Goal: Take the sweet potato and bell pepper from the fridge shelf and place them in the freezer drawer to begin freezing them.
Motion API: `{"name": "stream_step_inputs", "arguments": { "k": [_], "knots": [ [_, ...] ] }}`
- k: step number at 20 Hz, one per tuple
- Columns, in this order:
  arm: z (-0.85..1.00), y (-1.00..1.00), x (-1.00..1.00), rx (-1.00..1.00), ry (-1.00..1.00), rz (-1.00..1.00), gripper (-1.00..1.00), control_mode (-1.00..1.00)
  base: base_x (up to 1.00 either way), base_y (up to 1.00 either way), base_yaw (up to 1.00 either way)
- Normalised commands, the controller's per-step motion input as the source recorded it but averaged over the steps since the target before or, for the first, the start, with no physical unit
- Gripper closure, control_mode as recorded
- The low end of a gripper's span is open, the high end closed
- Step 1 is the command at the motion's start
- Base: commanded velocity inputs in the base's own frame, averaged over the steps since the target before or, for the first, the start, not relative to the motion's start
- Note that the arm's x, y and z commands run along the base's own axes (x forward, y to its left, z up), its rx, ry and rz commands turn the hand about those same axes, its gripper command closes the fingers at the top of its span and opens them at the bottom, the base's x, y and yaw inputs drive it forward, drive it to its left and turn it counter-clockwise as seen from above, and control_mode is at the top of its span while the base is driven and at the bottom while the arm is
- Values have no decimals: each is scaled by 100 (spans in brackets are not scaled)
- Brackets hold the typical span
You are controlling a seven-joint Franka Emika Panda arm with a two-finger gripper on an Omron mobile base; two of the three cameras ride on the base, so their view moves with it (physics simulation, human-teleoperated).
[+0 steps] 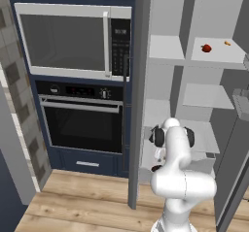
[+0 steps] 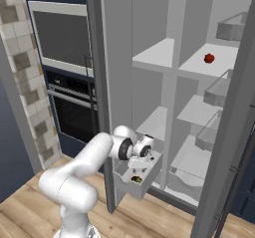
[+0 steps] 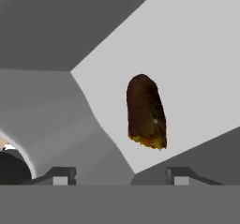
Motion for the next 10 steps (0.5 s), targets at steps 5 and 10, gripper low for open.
{"name": "stream_step_inputs", "arguments": {
  "k": [5,10],
  "knots": [
    [-16,4,-97,0,-10,0,-100,-100,0,0,0],
    [1,0,-77,2,-1,0,-100,-100,0,0,0]
  ]
}}
